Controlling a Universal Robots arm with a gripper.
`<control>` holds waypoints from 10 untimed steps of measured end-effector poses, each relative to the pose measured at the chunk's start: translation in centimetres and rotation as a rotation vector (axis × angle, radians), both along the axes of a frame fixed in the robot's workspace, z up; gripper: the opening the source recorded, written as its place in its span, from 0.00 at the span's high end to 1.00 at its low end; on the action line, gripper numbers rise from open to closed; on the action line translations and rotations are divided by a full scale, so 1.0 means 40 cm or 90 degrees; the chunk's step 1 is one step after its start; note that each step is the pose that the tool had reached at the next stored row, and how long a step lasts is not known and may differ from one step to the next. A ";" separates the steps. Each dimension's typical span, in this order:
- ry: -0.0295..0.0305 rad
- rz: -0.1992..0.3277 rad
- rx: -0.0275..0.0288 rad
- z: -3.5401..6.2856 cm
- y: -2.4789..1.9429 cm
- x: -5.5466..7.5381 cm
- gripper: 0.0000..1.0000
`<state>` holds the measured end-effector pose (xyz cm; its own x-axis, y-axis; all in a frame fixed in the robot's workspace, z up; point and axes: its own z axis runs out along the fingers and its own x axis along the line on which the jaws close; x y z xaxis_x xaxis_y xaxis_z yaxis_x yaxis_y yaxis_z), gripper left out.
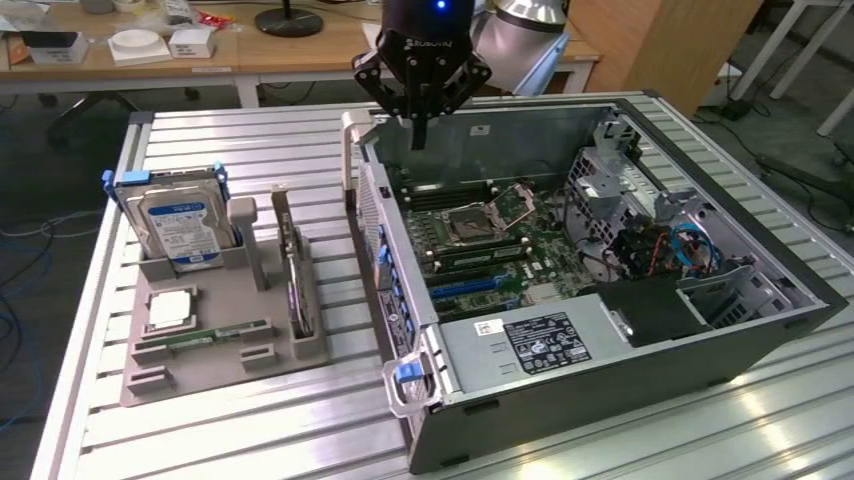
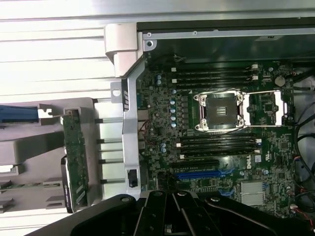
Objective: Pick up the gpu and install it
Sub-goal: 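Reach for the gpu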
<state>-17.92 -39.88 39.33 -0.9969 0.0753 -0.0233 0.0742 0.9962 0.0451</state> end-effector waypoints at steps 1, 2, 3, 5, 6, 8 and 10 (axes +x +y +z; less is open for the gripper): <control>0.0000 0.000 0.0000 0.000 0.000 -0.003 0.90; 0.0000 0.000 0.0000 0.000 0.000 -0.006 0.90; 0.0000 0.000 0.0000 0.000 0.000 -0.008 0.90; 0.0000 0.000 0.0000 0.000 0.000 -0.014 0.90; 0.0000 0.000 0.0000 0.000 0.000 -0.017 0.90; -0.0001 0.000 0.0000 0.000 0.000 -0.022 0.90; 0.0000 0.000 0.0000 0.000 0.000 -0.028 0.90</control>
